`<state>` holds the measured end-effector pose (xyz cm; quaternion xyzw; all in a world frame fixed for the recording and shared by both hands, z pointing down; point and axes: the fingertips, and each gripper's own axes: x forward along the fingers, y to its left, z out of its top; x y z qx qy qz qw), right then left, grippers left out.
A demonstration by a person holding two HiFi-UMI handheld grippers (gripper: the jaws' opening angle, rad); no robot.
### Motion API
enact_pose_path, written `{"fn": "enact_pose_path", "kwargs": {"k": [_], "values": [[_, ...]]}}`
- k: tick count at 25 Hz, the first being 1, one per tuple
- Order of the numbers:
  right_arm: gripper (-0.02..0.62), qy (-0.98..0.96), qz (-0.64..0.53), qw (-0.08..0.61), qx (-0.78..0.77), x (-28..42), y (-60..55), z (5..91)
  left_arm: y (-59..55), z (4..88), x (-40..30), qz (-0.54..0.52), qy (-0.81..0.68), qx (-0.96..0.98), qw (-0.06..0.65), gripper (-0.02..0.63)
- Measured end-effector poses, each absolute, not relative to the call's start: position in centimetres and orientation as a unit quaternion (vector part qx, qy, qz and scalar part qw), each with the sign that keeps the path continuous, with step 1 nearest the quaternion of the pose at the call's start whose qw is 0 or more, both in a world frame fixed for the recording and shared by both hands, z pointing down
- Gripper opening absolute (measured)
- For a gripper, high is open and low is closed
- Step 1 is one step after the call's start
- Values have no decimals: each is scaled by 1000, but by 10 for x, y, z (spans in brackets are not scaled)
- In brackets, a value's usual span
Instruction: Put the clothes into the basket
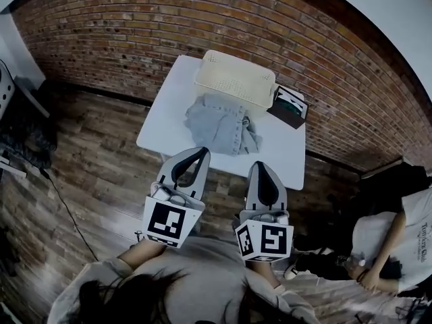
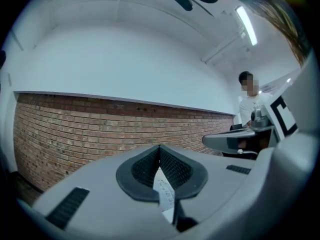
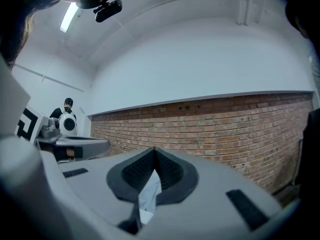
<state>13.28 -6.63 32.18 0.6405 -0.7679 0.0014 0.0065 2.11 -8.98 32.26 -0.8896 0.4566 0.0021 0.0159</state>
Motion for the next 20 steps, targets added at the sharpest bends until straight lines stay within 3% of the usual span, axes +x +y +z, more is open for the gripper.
{"fn": "enact_pose_path", "kwargs": {"k": [20], "values": [[6, -776, 41, 18, 629, 143, -139, 359, -174, 361, 25, -40, 397, -917, 1, 21]]}}
